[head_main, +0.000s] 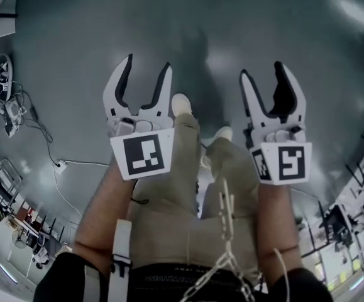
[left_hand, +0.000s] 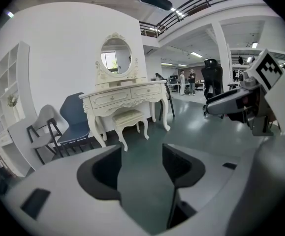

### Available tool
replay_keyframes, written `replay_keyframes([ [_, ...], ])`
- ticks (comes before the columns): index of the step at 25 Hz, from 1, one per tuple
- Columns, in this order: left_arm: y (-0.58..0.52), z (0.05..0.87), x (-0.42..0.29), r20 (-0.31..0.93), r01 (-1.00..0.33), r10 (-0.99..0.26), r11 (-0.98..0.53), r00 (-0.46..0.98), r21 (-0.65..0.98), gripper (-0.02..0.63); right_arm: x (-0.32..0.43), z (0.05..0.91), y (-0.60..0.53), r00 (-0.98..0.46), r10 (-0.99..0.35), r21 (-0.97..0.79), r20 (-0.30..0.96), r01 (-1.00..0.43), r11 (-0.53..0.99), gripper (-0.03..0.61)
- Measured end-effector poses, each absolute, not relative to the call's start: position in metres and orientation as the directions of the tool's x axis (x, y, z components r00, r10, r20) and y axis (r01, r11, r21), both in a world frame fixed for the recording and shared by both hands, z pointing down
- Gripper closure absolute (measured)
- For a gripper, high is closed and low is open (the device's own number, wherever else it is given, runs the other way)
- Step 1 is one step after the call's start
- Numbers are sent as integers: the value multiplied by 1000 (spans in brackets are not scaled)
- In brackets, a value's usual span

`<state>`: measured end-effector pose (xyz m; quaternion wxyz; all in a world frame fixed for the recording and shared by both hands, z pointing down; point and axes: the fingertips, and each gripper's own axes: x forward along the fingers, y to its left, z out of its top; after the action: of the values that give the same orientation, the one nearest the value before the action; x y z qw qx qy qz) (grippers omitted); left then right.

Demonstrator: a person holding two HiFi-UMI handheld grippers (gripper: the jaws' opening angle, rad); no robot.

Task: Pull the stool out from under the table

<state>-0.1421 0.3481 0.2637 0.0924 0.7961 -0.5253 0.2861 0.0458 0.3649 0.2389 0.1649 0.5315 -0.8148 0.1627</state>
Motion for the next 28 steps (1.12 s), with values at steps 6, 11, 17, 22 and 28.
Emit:
replay_keyframes([
  [6,332,283,-151,598,-904,-762,-405,249,-139,371,62,254,341,-372,-811,-105,451,-925,366,325],
  [11,319,287,-141,599,-891,-762,-421,247,-169,371,61,276,331,-400,-780,-140,481,-913,382,324],
  [17,293,281,-125,604,-914,-766,-378,219,-148,371,62,275,305,-465,-740,-154,486,-879,452,322],
  [22,259,274,-105,600,-924,-770,-361,218,-128,371,79,276,273,-500,-716,-165,488,-858,486,322],
  [28,225,259,-71,580,-924,-779,-365,238,-110,371,115,268,243,-495,-710,-151,501,-858,491,321],
])
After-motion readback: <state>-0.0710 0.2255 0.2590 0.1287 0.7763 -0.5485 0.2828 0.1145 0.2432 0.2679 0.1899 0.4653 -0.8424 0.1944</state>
